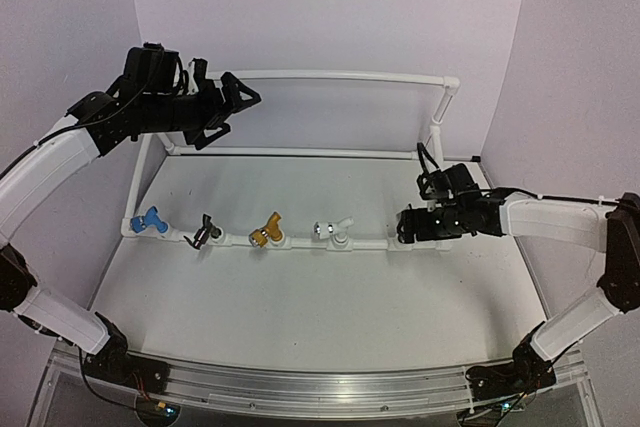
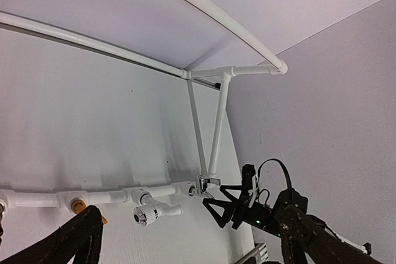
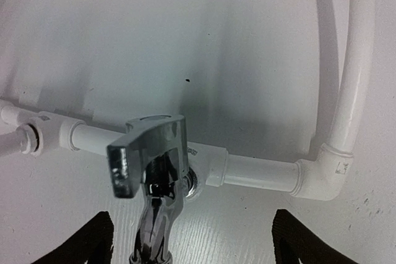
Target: Install the water faucets
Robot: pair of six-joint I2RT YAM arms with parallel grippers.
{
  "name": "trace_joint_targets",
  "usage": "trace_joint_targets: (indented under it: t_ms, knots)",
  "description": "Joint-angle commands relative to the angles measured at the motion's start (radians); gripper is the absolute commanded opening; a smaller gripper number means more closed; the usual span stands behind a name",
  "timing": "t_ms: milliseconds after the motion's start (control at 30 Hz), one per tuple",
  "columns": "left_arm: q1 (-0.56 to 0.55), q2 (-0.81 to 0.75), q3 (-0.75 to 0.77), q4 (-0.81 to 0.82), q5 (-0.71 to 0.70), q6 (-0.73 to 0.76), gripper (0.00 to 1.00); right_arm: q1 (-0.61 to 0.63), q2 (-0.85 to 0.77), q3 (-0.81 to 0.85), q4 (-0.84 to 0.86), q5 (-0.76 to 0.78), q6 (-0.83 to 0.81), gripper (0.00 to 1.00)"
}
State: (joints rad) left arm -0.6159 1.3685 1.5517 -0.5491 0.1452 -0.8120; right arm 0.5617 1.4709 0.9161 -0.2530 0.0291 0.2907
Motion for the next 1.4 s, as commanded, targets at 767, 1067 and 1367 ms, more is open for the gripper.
trace_joint_targets:
  t_ms: [767,1067,1367]
  knots:
    - [0.001,0.015,0.053,-0.045,0.177,0.099,1.00,-0.002,-0.120,0.407,-0.590,-0.270,-2.048,0.98]
    - [0.001,-0.021,0.023,-0.024,0.193,0.071,1.00,-0.002,0.137,0.562,-0.632,-0.116,-2.473,0.96]
    - [0.001,-0.098,-0.038,0.011,0.145,0.045,1.00,-0.002,0.241,0.579,-0.632,0.016,-2.624,0.93]
